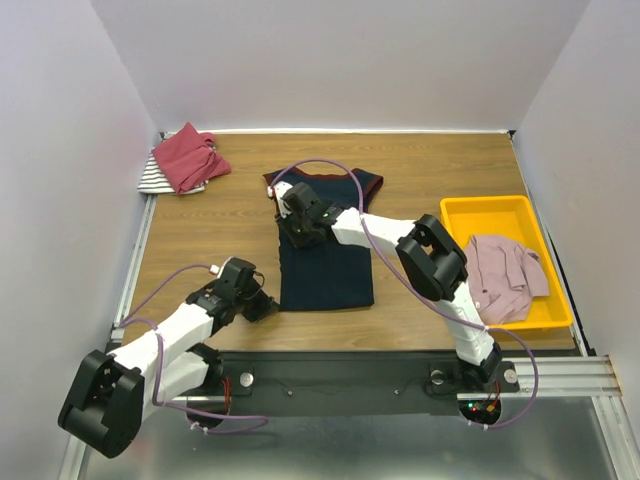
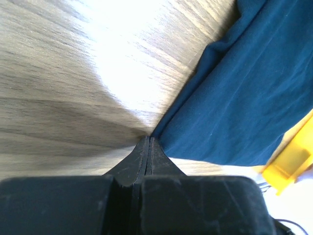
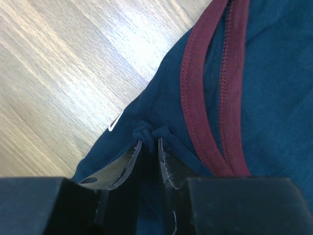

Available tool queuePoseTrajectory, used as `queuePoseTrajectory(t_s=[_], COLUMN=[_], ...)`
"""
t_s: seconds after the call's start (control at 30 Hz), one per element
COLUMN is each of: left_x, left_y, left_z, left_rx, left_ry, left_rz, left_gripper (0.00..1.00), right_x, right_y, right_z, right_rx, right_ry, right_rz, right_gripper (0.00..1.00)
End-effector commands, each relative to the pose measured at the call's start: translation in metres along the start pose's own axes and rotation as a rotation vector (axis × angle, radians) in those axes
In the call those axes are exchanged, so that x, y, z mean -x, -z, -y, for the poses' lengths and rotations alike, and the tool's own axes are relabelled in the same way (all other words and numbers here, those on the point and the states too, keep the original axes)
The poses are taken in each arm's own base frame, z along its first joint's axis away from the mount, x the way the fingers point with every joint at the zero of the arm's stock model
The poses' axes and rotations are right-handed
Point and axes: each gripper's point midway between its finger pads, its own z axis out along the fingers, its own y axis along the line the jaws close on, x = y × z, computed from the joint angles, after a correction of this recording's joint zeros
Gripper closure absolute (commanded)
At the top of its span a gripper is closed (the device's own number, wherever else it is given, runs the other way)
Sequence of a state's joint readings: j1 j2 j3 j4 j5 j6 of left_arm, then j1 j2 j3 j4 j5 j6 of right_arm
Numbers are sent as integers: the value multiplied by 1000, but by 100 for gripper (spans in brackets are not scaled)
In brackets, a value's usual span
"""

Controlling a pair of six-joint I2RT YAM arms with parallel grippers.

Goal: Fold and stack the tank tops
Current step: Fold the tank top

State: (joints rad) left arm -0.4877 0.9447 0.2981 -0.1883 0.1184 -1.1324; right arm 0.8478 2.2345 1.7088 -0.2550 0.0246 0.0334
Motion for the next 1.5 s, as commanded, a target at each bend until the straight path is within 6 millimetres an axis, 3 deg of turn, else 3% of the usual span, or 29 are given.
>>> queuePoseTrajectory(t_s=[0.0,0.07,0.23,0.33,0.37,0.43,0.53,0.63,0.73,0.77,0.8,0.83,0.9,0.93,1.03,1.1,1.13,1.3,1.4,1.47], left_x=[20,36,47,38,33,22,6,-2,-5,-5,-5,-6,-8,-7,-10,-11,-11,-11,-10,-10], left_y=[17,35,53,46,37,34,22,9,-9,-19,-24,-29,-37,-40,-44,-44,-44,-44,-45,-46], left_z=[27,52,81,100,101,121,133,142,131,119,111,98,81,69,55,50,50,58,58,60], left_rx=[-56,-104,-209,-283,-272,-331,-355,-385,-334,-280,-242,-187,-117,-75,-29,-14,-15,-29,-24,-26], left_ry=[-117,-159,-196,-223,-233,-261,-277,-284,-272,-249,-234,-221,-181,-171,-158,-155,-155,-183,-195,-200], left_rz=[73,136,198,149,127,111,80,53,41,38,38,28,20,24,14,13,13,5,5,6], left_gripper=[94,75,65,66,67,70,77,83,93,100,100,100,100,100,100,100,100,100,100,100], right_x=[20,20,27,31,38,46,60,69,73,77,74,54,44,26,3,-17,-21,-52,-55,-47], right_y=[1,2,5,3,3,6,17,40,72,87,93,93,103,109,118,130,134,148,142,138], right_z=[4,0,-1,3,7,21,44,62,69,66,65,63,58,53,49,67,67,133,144,147], right_rx=[11,36,48,21,-5,-78,-172,-219,-234,-224,-216,-216,-191,-164,-156,-243,-243,-384,-399,-401], right_ry=[-62,-77,-87,-101,-112,-139,-210,-274,-322,-331,-341,-350,-378,-385,-421,-454,-461,-620,-633,-630], right_rz=[42,38,54,64,80,104,150,191,231,250,249,211,206,179,162,161,161,156,144,155], right_gripper=[76,76,64,58,57,52,45,43,41,41,41,41,41,41,42,43,42,40,40,41])
